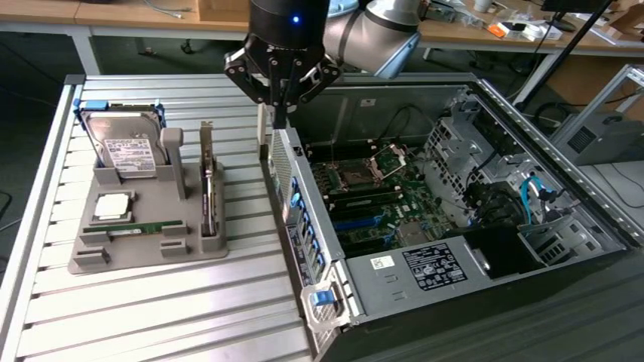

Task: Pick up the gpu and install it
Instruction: 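Reach for the gpu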

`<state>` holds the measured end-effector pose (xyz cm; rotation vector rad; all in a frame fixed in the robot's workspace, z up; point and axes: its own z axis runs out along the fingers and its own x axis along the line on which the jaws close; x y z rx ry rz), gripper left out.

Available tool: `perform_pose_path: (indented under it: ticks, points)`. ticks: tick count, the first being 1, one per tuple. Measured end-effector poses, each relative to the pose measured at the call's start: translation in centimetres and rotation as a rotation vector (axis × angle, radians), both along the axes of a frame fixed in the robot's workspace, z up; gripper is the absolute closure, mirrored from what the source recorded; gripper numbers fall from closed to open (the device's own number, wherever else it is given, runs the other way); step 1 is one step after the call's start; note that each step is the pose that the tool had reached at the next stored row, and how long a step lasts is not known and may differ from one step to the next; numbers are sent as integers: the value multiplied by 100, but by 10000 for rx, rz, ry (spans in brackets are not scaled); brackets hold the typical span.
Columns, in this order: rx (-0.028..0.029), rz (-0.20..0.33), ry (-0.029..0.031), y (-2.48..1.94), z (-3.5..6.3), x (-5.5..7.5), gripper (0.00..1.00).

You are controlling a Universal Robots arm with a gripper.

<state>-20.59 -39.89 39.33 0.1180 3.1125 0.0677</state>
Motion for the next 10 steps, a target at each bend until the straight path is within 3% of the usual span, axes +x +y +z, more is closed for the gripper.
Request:
perform_pose_path:
  ticks: [10]
  points:
    - [0, 0, -1, 0, 0, -65, 89]
